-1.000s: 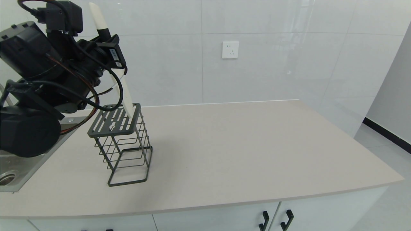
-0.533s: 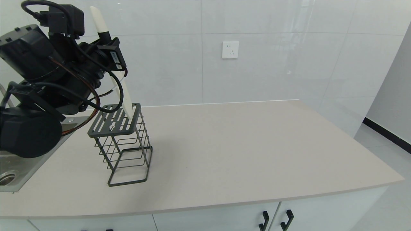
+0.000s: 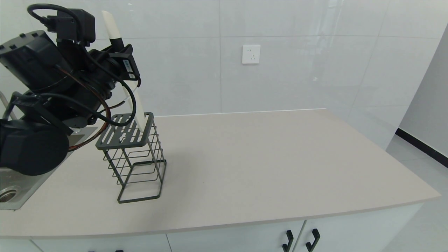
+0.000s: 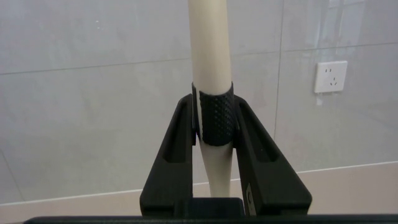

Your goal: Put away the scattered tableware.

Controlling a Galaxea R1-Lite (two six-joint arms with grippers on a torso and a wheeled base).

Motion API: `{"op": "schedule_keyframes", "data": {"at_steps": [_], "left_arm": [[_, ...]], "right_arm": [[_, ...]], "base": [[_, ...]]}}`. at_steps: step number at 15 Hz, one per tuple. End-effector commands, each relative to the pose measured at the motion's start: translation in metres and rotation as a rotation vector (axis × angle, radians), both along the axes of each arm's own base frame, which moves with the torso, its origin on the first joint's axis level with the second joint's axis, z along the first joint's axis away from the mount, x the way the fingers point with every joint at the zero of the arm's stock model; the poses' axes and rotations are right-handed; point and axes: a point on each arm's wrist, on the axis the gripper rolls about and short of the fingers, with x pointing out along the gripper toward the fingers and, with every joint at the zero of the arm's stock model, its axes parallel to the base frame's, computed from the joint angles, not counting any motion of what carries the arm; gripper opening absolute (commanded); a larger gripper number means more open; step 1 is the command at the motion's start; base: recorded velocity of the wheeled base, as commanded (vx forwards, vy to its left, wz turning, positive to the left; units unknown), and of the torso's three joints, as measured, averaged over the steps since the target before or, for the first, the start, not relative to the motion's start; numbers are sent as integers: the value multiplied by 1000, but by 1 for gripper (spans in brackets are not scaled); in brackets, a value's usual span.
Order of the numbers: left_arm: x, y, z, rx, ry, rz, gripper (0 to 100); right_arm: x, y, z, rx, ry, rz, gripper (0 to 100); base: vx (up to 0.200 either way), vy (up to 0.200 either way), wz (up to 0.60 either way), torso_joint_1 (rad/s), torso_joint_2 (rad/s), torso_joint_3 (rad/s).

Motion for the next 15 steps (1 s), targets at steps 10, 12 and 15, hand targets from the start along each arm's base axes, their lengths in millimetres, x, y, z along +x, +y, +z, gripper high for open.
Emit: {"op": "schedule_keyframes", "data": {"at_steps": [10,12,15], "left_arm": [[1,8,-22,46,49,31,0],[1,14,-27,59,57,24,0],[0,18,-38,69,93,27,0]], "right_arm": [[0,0,0,0,2,0,100],[0,0,0,0,2,0,100],[0,0,-1,3,9,-1,100]], "base": [[0,0,0,0,0,0],[0,0,0,0,0,0],[0,0,0,0,0,0]]}}
